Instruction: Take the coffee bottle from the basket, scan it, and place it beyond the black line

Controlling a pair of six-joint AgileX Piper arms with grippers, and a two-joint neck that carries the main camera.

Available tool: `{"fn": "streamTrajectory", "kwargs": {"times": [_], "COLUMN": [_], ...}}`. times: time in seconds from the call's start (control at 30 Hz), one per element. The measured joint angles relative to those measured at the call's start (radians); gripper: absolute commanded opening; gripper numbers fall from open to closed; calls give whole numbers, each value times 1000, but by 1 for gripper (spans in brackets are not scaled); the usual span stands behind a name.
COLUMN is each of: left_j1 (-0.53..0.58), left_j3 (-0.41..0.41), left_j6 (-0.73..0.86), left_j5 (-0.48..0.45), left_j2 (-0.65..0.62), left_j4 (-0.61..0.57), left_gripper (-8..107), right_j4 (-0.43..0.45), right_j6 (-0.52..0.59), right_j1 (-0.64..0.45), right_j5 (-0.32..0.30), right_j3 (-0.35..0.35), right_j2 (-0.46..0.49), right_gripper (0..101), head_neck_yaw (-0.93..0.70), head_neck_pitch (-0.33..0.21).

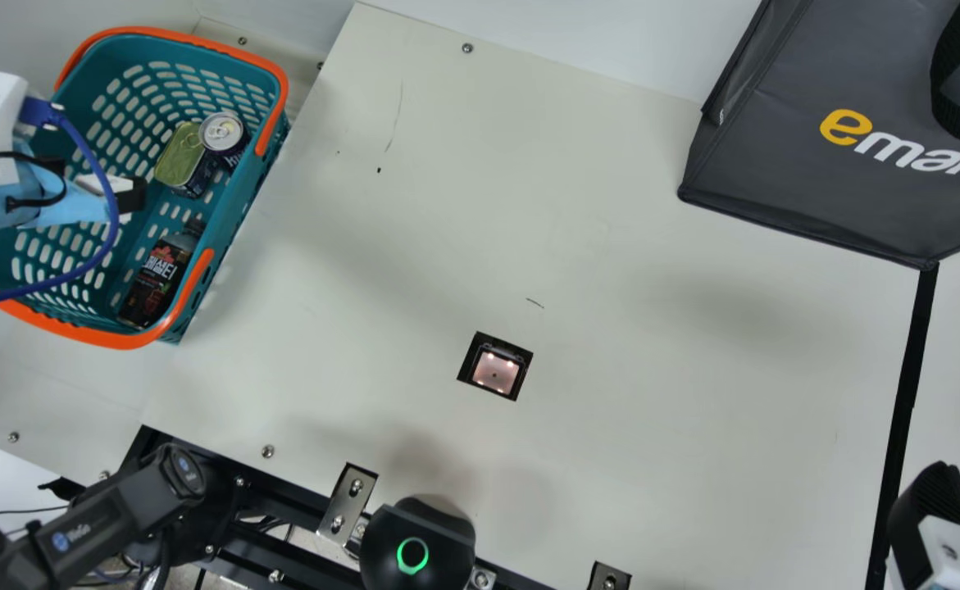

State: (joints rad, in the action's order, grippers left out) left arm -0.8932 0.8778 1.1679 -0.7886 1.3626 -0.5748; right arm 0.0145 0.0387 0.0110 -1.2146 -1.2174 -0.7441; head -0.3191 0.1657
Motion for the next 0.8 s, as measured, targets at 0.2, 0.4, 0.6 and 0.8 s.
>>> {"fn": "streamTrajectory", "kwargs": {"times": [0.2,0.4,0.6,0.8], "left_j1": [4,33,76,112], "left_j3": [2,16,24,28], "left_j6": [58,36,-27,-89], "left_j5": [28,71,113,143], "left_j2": [76,143,195,241], "left_j4": [8,39,76,98], "left_gripper": [90,90,90,90], "right_j4": [0,0,0,0], "right_j6": [0,0,0,0], "right_j1": [0,0,0,0], "right_j5": [0,0,1,1], "right_j3": [0,0,0,0], "right_j2": [0,0,0,0], "right_gripper": [91,91,91,91], "head_neck_yaw": [0,0,0,2], "head_neck_pitch": [-2,0,0,0]}}
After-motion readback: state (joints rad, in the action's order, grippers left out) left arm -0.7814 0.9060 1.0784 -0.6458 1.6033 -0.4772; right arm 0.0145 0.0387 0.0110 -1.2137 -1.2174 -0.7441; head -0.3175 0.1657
